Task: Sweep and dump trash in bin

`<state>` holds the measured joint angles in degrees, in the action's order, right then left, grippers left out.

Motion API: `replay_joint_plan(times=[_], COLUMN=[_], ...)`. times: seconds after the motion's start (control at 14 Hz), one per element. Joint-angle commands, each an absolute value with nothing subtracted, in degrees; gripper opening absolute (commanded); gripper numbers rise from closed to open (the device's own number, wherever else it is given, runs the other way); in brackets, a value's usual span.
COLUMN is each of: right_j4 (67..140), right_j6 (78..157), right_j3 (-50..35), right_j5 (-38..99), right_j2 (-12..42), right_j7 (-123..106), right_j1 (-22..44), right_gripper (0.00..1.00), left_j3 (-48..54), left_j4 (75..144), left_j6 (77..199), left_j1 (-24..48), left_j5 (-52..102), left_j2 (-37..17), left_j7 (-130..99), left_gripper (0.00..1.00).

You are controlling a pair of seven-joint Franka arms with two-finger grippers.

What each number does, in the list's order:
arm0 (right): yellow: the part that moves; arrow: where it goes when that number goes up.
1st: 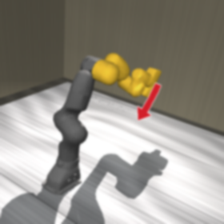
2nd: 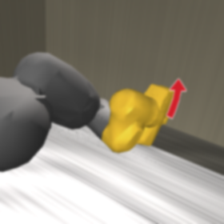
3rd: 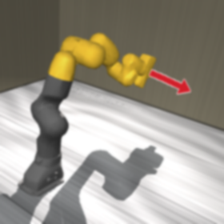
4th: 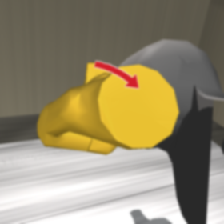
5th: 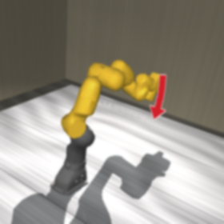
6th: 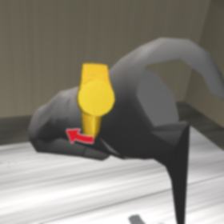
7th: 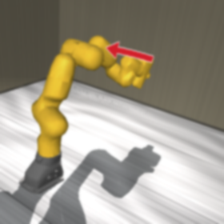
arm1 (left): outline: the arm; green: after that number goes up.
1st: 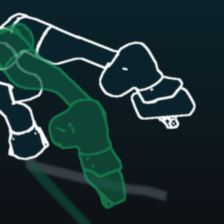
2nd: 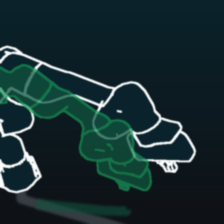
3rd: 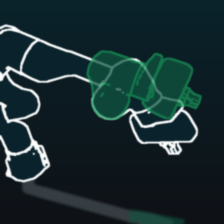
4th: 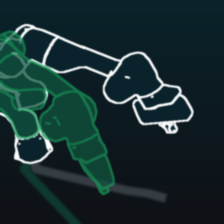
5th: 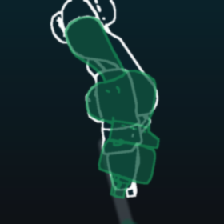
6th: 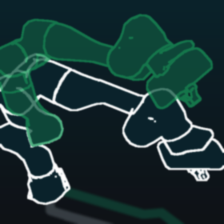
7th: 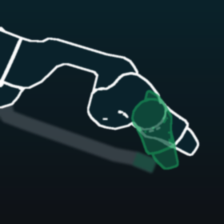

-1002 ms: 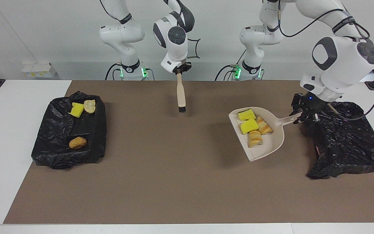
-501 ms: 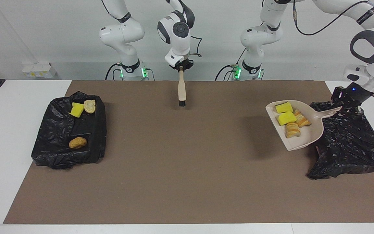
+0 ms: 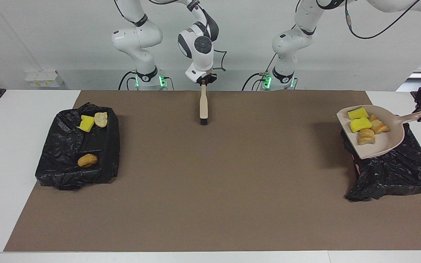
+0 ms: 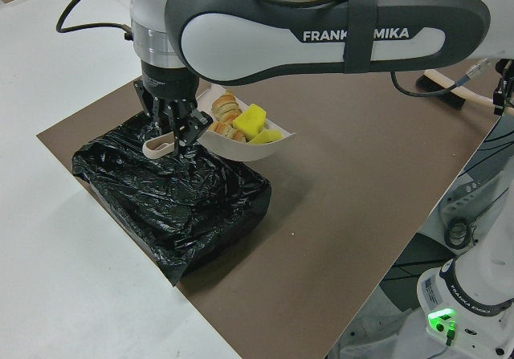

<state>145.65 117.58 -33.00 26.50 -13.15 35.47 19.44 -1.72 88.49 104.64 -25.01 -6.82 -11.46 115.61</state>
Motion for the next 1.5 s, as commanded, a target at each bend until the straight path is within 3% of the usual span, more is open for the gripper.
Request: replay_joint_plan(times=[0.0,0.29,0.43,0.57,0.93,1.07,1.43], right_j4=[145.55,142.13,138.28,132.13,114.39,108.49,104.78], right_j6=[118.56,118.56,119.88,120.14,118.58,114.11,111.11], right_j3=[-32.87,-32.35,-32.34,-32.34,-32.26,-32.26,-32.08], right_j5=[28.04,26.38,22.69,19.01,4.40,3.35,0.09], right_j2=[-12.83,-11.60,-11.17,-8.63,0.25,0.88,0.88], right_j7=[33.32,33.05,32.79,32.61,32.26,31.47,30.94], right_j1=[19.86,17.59,10.50,2.94,-9.21,-11.07,-11.43], right_gripper=[0.57,0.84,0.87,1.00,1.00,1.00,1.00], left_j3=[-1.05,-1.05,-0.97,-0.97,-0.97,-0.97,-0.79], left_j4=[86.13,86.75,87.01,89.46,92.81,93.34,93.25], left_j6=[108.00,115.30,115.67,115.40,114.70,114.44,111.72], left_j1=[-25.84,-25.14,-24.61,-21.55,-19.95,-19.78,-18.03], left_j5=[-11.85,-22.91,-29.05,-35.92,-45.86,-52.61,-55.11], left_j2=[-12.92,-13.10,-13.01,-12.05,-8.97,-8.44,-5.45], left_j7=[116.64,114.97,108.49,102.16,96.51,94.93,94.31], left_gripper=[0.00,0.00,0.00,0.00,0.00,0.00,0.00])
